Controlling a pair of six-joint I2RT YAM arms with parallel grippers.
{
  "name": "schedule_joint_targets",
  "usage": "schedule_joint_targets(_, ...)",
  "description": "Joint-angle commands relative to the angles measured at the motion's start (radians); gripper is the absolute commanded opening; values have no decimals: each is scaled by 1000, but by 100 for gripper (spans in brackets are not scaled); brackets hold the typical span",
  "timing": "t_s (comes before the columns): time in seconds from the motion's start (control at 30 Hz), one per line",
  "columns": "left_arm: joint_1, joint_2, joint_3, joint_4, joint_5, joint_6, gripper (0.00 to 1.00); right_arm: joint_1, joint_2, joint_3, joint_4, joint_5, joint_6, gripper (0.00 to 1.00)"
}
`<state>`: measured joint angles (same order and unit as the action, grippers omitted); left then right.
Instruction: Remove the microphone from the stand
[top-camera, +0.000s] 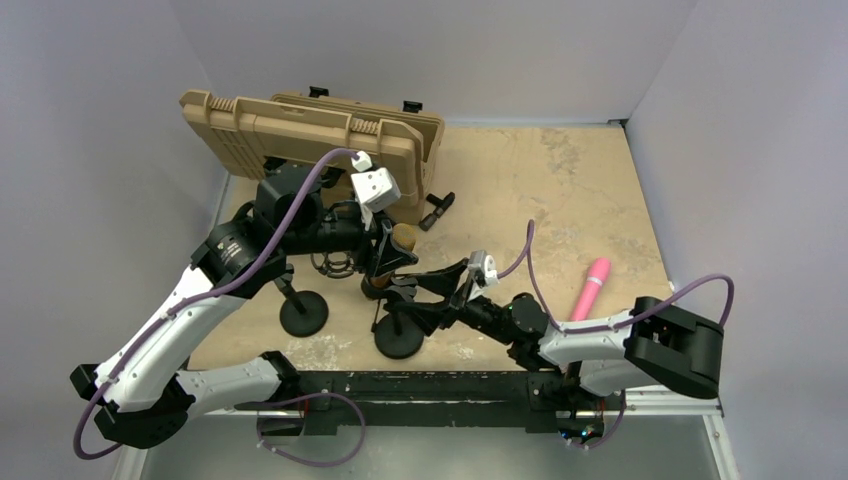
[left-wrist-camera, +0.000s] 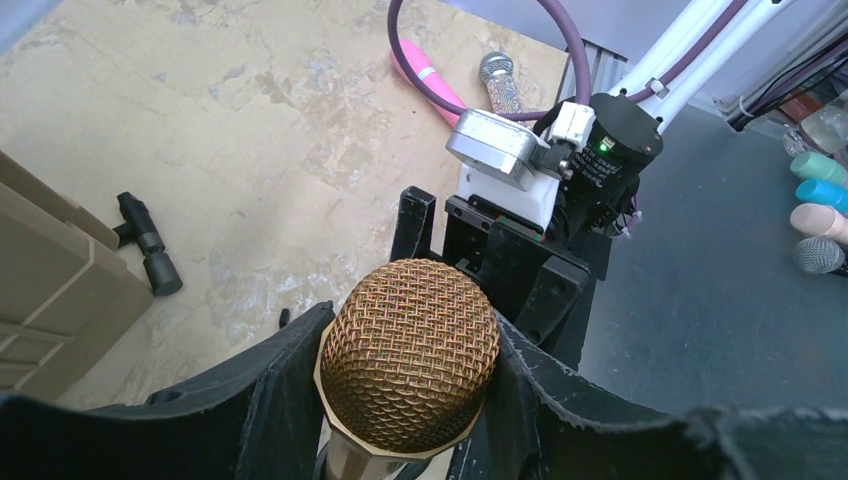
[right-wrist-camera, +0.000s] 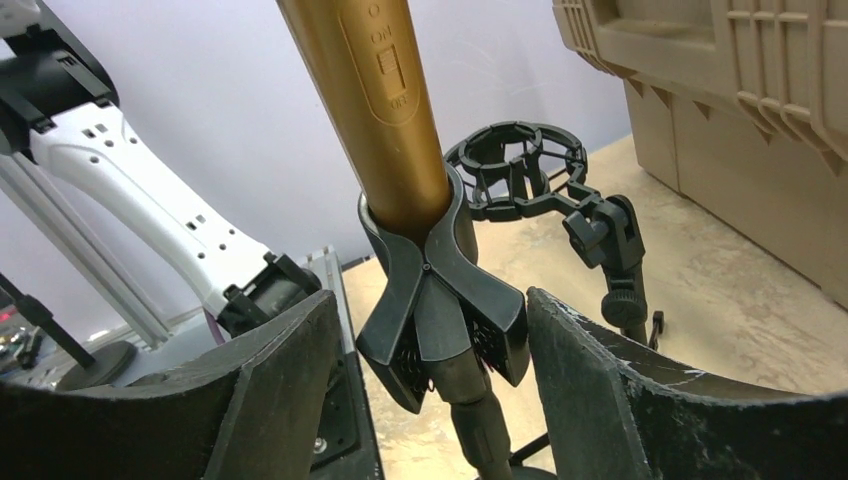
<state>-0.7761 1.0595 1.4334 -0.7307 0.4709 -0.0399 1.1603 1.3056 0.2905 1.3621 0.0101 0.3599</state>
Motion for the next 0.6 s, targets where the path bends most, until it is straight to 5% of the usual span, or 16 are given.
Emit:
schedule_joint_targets(0.0, 5, -24, 16, 67, -6, 33, 0, 7, -22, -12, 82, -3, 22, 69)
schedule_joint_targets(0.3, 6, -36, 9, 63, -9, 35, 0, 33, 61, 24, 86, -15, 6, 67)
schedule_joint_targets(0.47, 6, -40, 7, 67, -7, 36, 0, 39, 49, 19, 97, -13, -10, 47)
schedule_joint_targets(0.57, 6, -36, 5, 72, 0, 34, 0, 40, 48, 25, 94, 5, -24, 27)
